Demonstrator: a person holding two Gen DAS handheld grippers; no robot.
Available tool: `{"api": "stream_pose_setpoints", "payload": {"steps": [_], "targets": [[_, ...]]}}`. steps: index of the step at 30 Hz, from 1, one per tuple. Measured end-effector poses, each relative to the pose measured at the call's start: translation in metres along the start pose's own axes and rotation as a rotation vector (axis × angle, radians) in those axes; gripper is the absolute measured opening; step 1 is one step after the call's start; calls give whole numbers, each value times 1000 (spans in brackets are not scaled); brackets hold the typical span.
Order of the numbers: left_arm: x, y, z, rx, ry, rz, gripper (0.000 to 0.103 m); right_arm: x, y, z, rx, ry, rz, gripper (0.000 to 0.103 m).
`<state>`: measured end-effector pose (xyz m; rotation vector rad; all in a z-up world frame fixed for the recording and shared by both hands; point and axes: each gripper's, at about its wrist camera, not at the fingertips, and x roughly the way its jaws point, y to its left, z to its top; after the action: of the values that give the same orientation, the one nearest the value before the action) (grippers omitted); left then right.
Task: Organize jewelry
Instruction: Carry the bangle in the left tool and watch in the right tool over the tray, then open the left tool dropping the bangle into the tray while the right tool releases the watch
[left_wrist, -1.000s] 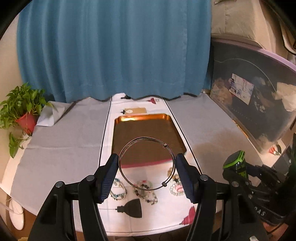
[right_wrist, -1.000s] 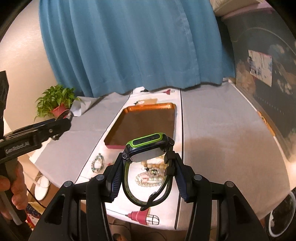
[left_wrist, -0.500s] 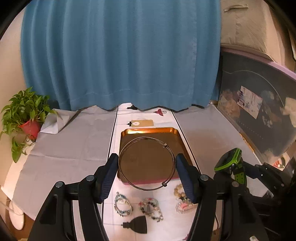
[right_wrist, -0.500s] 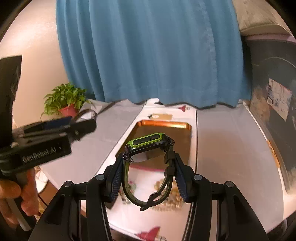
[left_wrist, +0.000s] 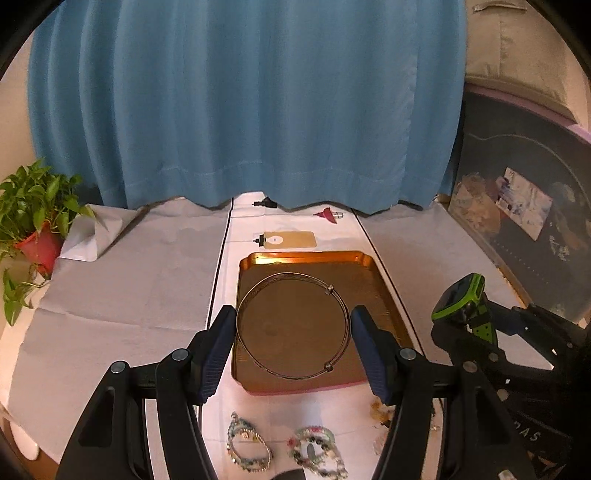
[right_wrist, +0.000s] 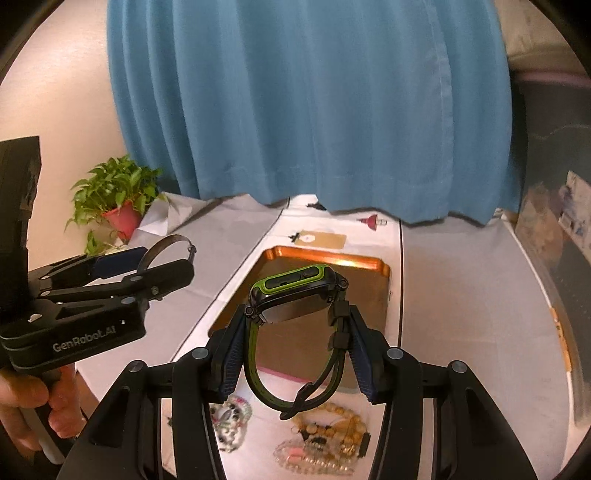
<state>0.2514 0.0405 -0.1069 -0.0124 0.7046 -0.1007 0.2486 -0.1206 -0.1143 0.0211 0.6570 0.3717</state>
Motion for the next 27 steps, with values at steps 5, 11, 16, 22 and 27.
{"api": "stream_pose_setpoints", "payload": {"steps": [5, 11, 16, 22, 27], "targets": [[35, 8, -4, -19, 32, -17, 60, 31, -15, -6, 19, 9, 23, 51], [76, 18, -20, -68, 106, -5, 60, 78, -30, -23, 23, 44, 40, 51], [110, 22, -29, -59, 142, 14, 60, 116, -35, -33, 14, 118, 34, 51], [157, 26, -47, -61, 280, 19, 60, 152, -43, -43, 51, 221, 9, 51], [168, 33, -63, -77, 325, 28, 60, 162, -49, -53, 73, 248, -6, 52]]}}
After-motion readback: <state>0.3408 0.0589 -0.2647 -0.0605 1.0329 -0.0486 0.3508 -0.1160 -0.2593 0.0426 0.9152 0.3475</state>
